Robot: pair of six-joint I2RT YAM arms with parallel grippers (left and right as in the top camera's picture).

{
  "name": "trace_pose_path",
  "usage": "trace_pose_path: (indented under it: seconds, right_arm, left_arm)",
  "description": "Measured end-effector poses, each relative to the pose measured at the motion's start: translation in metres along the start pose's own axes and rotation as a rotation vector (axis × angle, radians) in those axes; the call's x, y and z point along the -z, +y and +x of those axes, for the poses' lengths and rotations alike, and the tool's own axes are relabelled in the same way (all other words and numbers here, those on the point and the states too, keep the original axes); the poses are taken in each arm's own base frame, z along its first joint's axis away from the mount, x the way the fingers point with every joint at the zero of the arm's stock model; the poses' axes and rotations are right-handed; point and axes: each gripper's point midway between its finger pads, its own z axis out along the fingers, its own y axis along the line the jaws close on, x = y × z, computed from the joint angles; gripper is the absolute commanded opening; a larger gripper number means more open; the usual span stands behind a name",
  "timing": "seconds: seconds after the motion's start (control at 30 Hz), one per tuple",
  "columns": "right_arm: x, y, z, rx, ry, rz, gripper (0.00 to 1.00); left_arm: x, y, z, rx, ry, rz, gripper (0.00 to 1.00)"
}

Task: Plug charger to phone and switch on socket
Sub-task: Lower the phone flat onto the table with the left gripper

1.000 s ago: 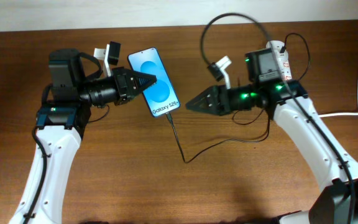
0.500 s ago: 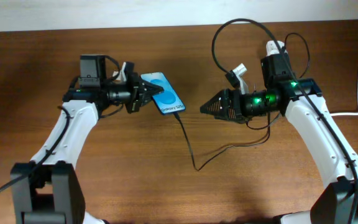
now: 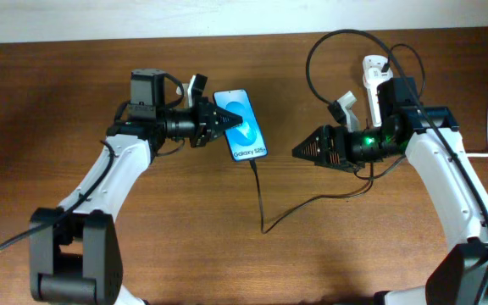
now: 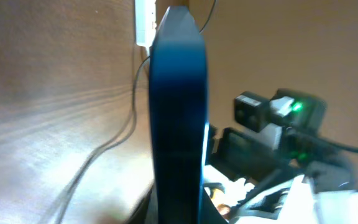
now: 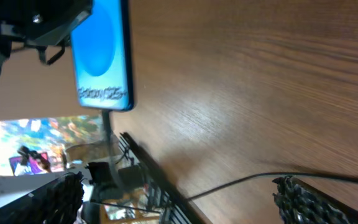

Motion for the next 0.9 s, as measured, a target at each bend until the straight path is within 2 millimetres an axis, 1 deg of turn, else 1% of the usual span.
trace_pose_path:
  seconds: [0.07,0.1,0.2,0.23,0.3,0.43,0.53,0.63,0.77,0.9]
  right_arm:
    - [0.0,-0.006,0.002,0.016,0.007,0.034,0.98]
    - [0.0,-0.008,0.003,0.018,0.01,0.049,0.98]
    - [0.001,-0.018,0.005,0.033,0.022,0.106,0.98]
    - [0.001,-0.02,0.005,0.04,0.022,0.118,0.98]
    - [0.002,-0.025,0.006,0.053,0.025,0.143,0.98]
    - [0.002,-0.028,0.006,0.06,0.029,0.161,0.98]
    - [0.003,-0.029,0.007,0.057,0.032,0.167,0.99]
    - [0.003,-0.032,0.008,0.055,0.036,0.187,0.99]
    - [0.004,-0.036,0.008,0.054,0.038,0.207,0.99]
    - [0.004,-0.036,0.008,0.055,0.038,0.208,0.99]
  left_arm:
    - [-0.004,0.016,0.002,-0.033,0.015,-0.026,0.01]
    - [-0.007,0.037,0.004,-0.018,0.02,-0.08,0.01]
    - [-0.005,0.083,0.012,0.012,0.026,-0.251,0.04]
    - [-0.003,0.092,0.013,-0.006,0.024,-0.298,0.06]
    - [0.002,0.107,0.011,-0.054,0.013,-0.383,0.06]
    - [0.007,0.123,-0.003,-0.138,-0.032,-0.478,0.07]
    - [0.005,0.135,-0.014,-0.175,-0.055,-0.505,0.1]
    - [0.001,0.142,-0.023,-0.206,-0.072,-0.502,0.09]
    - [-0.008,0.161,-0.018,-0.165,-0.035,-0.487,0.1]
    - [-0.014,0.167,-0.013,-0.144,-0.009,-0.455,0.13]
